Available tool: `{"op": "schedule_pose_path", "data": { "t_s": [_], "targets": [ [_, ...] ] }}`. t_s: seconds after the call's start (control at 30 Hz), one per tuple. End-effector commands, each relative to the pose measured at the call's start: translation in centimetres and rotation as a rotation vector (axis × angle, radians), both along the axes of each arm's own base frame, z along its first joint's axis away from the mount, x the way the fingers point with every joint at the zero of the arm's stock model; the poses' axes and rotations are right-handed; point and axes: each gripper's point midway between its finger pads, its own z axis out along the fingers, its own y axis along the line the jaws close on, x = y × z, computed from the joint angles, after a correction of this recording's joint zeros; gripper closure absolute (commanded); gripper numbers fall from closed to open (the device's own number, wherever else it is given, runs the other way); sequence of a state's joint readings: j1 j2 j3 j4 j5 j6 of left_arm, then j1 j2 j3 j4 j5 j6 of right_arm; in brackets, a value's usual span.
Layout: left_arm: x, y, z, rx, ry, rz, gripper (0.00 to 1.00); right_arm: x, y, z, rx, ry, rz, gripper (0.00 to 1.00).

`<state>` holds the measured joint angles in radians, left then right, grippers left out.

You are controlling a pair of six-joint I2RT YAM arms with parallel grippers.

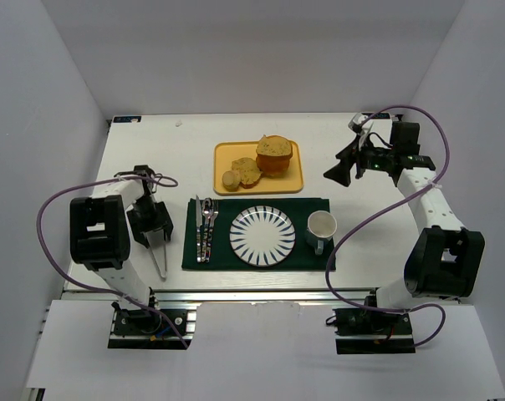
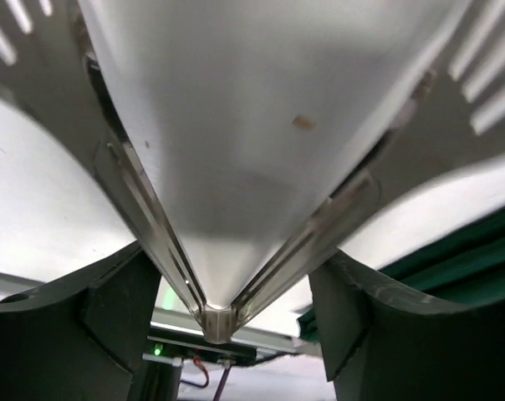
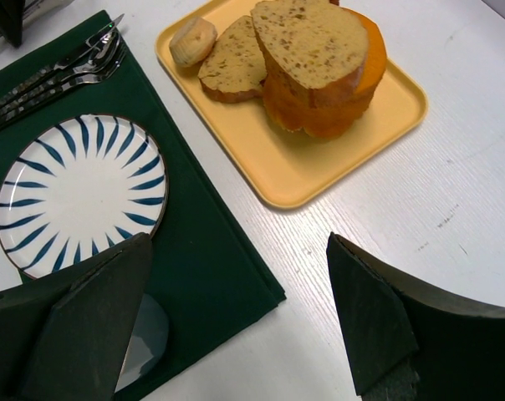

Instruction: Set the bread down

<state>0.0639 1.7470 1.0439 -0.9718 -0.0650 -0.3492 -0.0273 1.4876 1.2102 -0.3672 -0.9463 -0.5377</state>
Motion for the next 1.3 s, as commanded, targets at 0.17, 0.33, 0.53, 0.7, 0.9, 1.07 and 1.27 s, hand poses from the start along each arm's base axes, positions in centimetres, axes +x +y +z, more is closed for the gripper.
{"op": "schedule_pose_path", "data": {
  "t_s": [0.17, 0.33, 0.53, 0.7, 0.9, 1.07, 1.27],
  "targets": [
    [11.5, 2.4, 3.1, 0.101, -0.316, 0.009, 0.25, 0.3, -0.1, 1.6, 0.033, -0.029, 0.013, 0.11],
    [14.2, 2.7, 2.2, 0.106, -0.36, 0.003, 0.18, 0.3, -0.1, 1.9, 0.03, -0.027, 0.017, 0.11],
    [13.8, 2.4, 1.1, 0.091, -0.362, 0.018, 0.12, -0.1, -0.4, 2.2, 0.006, -0.05, 0.017, 0.11],
    [12.5, 2.1, 0.7, 0.088, -0.445, 0.022, 0.13, -0.7, -0.5, 2.3, 0.006, -0.046, 0.017, 0.11],
    [13.8, 1.2, 1.5, 0.054, -0.616, -0.036, 0.24, -1.0, -0.6, 2.9, -0.002, -0.063, 0.024, 0.11],
    [12.7, 1.2, 0.0, 0.067, -0.572, -0.058, 0.24, -1.2, -0.6, 3.4, -0.003, -0.072, 0.024, 0.11],
    [10.9, 1.0, -1.9, 0.09, -0.529, -0.084, 0.23, -1.5, -0.6, 3.9, -0.001, -0.08, 0.022, 0.11]
  ]
}}
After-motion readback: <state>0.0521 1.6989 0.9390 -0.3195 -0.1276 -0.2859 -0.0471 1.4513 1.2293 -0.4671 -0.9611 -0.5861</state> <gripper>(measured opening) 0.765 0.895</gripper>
